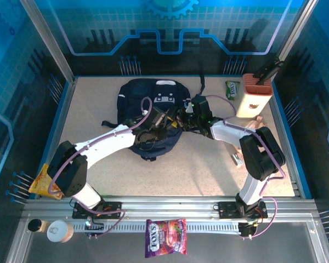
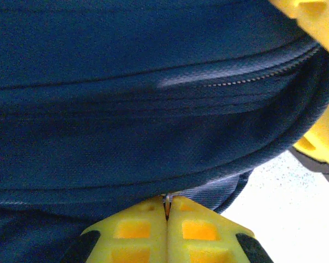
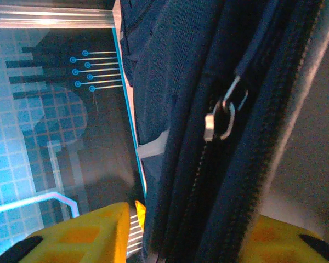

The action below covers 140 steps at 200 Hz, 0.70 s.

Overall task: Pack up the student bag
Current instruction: Unzip the student bag at the top-center of the table.

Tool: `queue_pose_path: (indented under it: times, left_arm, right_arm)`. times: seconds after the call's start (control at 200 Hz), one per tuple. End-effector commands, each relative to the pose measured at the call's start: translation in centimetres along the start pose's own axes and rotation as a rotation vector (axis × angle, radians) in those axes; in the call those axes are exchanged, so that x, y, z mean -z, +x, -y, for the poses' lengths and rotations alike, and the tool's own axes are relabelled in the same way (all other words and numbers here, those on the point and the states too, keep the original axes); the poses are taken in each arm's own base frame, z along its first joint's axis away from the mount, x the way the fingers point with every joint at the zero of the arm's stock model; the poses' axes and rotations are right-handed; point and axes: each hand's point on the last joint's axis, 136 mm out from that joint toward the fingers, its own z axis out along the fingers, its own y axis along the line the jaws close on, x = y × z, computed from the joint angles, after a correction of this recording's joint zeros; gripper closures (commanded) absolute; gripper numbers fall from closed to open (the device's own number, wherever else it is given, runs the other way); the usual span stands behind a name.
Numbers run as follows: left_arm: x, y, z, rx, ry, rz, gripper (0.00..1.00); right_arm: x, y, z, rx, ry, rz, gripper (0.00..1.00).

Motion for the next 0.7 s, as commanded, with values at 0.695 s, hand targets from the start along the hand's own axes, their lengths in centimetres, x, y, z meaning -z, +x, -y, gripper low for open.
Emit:
queue_pose_path:
  times: [0.695]
  left_arm:
    - [3.7,-0.3,-4.0,-0.165,-0.008,0.093,1.00]
  right_arm:
    - [6.8,-2.7,0.1,-0.031,0.051,0.265,0.90]
